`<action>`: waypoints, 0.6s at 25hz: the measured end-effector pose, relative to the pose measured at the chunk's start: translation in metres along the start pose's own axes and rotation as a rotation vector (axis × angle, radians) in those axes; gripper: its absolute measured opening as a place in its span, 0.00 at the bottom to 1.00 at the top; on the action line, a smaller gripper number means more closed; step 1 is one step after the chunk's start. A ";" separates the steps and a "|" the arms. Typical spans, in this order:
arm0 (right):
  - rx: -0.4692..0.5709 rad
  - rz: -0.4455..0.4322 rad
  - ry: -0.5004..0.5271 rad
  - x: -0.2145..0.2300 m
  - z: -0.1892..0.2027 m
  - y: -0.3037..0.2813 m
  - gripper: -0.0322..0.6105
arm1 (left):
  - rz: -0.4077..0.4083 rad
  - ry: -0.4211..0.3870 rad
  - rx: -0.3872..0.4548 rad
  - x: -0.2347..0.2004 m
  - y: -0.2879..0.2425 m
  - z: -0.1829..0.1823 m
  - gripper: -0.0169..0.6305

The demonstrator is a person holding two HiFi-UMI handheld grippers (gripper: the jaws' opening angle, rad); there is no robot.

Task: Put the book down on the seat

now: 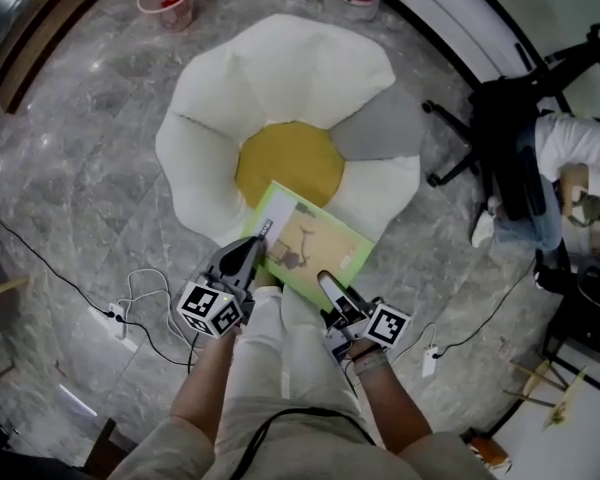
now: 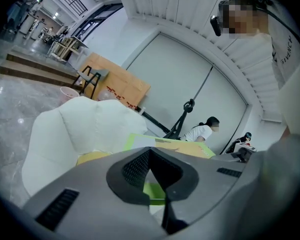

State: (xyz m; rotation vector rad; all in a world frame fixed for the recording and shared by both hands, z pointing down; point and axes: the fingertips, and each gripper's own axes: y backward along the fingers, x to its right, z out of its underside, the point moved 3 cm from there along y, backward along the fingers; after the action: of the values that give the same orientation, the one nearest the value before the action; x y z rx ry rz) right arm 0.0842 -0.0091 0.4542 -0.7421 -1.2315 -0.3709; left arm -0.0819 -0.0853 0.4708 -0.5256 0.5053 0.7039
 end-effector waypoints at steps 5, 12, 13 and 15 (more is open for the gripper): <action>-0.015 0.028 -0.021 0.029 -0.008 -0.005 0.28 | -0.034 0.020 -0.018 -0.011 -0.018 0.023 0.06; -0.060 0.024 -0.010 0.063 -0.024 -0.029 0.28 | -0.098 0.023 0.021 -0.032 -0.039 0.036 0.06; -0.065 0.023 -0.013 0.067 -0.025 -0.032 0.28 | -0.106 0.026 0.020 -0.034 -0.041 0.039 0.06; -0.068 0.022 -0.012 0.076 -0.025 -0.035 0.28 | -0.119 0.028 0.021 -0.037 -0.043 0.044 0.06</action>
State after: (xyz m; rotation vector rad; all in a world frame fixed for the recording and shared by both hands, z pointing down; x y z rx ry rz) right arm 0.1041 -0.0411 0.5327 -0.8168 -1.2261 -0.3925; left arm -0.0645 -0.1037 0.5385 -0.5422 0.5026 0.5781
